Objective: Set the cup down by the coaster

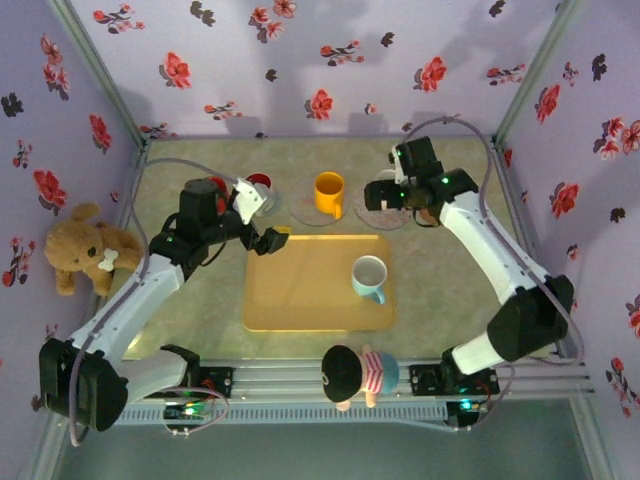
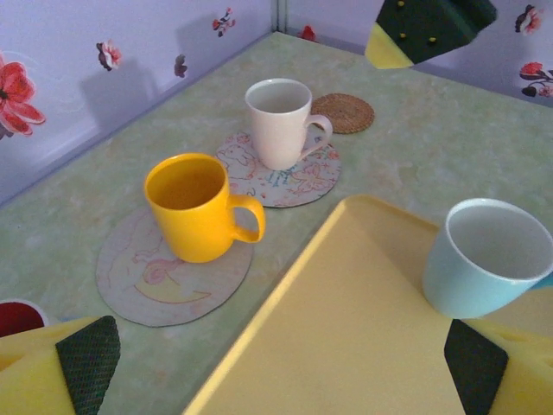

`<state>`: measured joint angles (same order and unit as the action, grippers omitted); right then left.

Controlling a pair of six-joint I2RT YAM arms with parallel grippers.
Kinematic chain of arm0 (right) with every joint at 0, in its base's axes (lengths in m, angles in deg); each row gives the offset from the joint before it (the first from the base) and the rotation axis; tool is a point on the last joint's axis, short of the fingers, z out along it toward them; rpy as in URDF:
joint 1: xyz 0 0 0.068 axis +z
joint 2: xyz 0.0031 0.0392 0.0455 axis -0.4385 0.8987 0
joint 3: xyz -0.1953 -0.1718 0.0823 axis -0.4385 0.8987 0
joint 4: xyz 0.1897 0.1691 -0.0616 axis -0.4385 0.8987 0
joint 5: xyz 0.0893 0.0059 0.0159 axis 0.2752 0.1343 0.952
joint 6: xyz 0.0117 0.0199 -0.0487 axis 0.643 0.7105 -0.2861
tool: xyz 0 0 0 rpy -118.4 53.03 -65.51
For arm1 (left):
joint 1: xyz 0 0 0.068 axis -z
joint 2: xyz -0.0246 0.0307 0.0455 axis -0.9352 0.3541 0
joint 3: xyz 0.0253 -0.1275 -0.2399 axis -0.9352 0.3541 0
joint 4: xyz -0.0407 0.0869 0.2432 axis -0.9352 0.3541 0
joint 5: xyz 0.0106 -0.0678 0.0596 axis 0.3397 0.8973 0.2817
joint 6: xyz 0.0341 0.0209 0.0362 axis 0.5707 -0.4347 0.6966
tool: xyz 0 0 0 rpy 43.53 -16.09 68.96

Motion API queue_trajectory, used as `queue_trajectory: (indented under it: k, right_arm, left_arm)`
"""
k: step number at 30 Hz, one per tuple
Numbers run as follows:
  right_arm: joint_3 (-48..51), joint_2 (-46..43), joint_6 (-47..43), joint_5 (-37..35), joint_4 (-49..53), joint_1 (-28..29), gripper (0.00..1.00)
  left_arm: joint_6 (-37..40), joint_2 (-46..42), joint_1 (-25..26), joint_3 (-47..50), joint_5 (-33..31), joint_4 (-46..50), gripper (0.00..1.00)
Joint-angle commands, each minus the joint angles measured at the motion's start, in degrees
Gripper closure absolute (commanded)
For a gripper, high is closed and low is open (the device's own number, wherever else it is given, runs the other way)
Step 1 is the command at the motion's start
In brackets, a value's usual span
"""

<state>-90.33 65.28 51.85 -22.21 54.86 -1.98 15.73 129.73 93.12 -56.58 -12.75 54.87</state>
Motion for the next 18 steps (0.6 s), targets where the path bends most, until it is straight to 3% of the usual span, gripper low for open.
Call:
queue_trajectory:
  k: [1,10,18]
  right_arm:
    - [3.3,-4.6,-0.1,-0.6,3.3,1.7,0.0]
    - [10.2,-14.1,0.6,1.2,7.4,6.5,0.0]
    - [15.6,-16.8,2.7,1.7,10.6,11.7,0.0]
  left_arm:
    - [1.5,-2.7,0.6,-0.9,1.1,3.3,0.0]
    - [1.3,-8.3,2.7,1.1,1.1,8.6,0.0]
    - [-1.0,-13.7,3.5,6.8,-0.2,9.3,0.0]
